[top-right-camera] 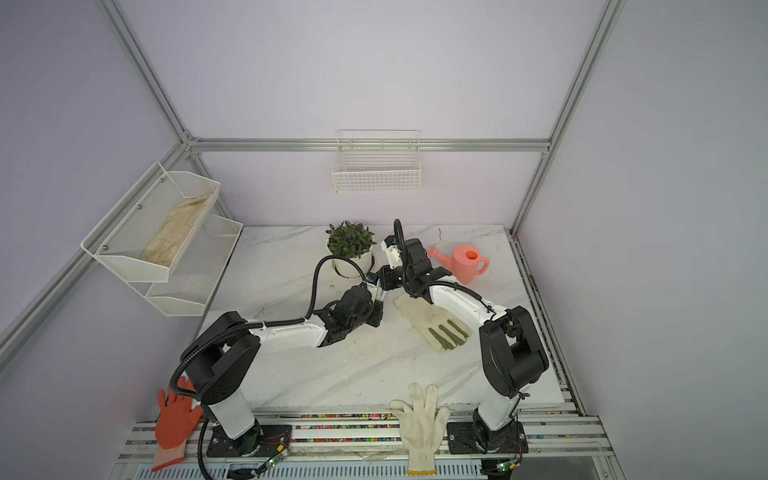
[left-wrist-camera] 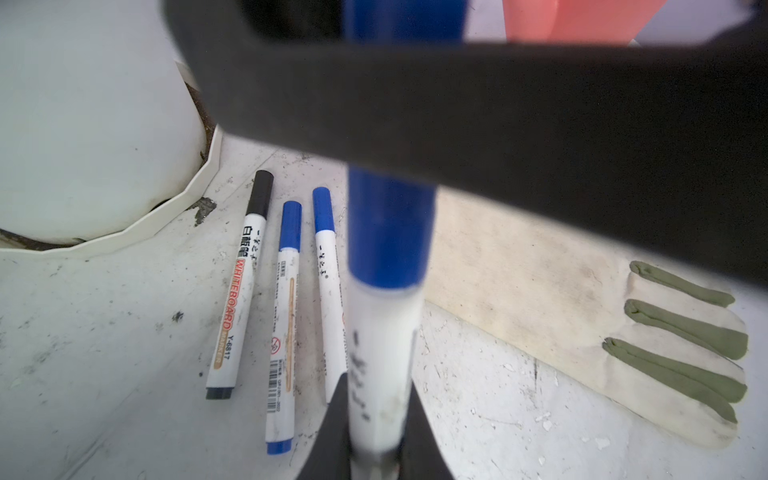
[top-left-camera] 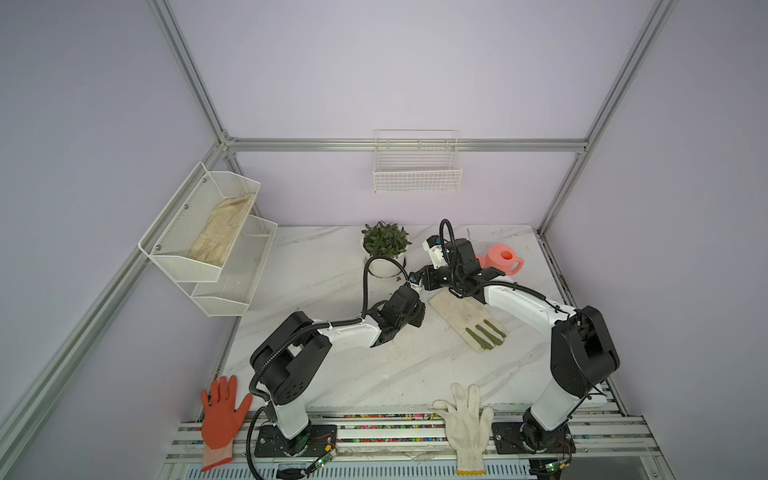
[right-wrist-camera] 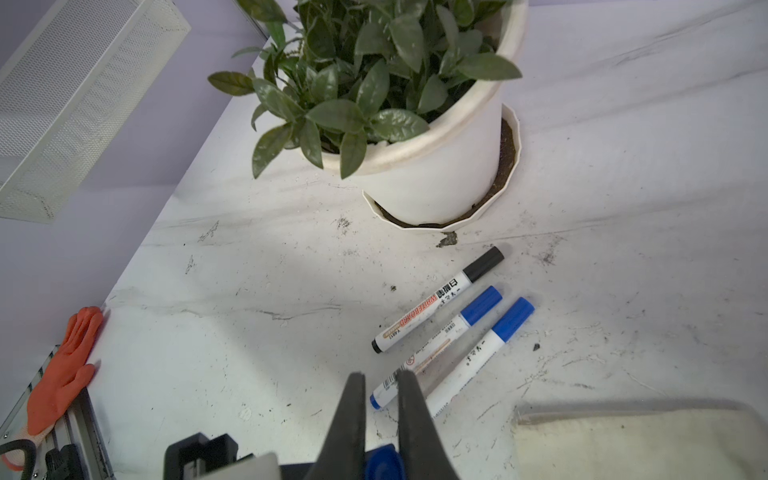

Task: Insert the pens into the pen caps
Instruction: 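Press the cap down onto the marker with both grippers pushing together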

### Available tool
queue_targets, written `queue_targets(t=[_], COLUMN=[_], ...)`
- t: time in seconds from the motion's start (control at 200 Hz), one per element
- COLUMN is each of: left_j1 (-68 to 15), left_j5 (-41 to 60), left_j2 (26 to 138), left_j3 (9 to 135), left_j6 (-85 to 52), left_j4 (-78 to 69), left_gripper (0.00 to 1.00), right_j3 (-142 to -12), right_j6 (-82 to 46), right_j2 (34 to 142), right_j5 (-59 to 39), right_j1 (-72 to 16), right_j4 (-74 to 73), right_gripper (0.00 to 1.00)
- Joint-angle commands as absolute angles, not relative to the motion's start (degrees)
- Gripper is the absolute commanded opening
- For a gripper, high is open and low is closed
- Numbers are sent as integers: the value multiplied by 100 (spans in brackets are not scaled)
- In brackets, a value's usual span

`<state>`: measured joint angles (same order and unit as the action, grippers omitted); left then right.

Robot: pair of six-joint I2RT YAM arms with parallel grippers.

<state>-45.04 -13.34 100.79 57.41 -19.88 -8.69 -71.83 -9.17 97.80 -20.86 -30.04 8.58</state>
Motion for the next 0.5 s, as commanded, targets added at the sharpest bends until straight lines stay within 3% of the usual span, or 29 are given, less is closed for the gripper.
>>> queue_targets(t=[0.0, 0.375, 0.495], left_j1=[-4066, -3688, -3562], left_j5=[-2938, -2507, -2400], left_j2=[9725, 9791, 9760], left_j3=[6967, 7217, 7233], left_j6=[-2370, -2648, -2786], left_j4=[-2603, -2918, -2918], left_gripper=[0, 0, 0], right_j3=[-6619, -6614, -6597], right_j6=[-721, -587, -563], right_j2=[9960, 9891, 9872], right_j5=[-2241, -2329, -1840], right_j1=[-3085, -3085, -3098], right_j4=[3161, 3202, 3294], right_gripper=[0, 0, 0])
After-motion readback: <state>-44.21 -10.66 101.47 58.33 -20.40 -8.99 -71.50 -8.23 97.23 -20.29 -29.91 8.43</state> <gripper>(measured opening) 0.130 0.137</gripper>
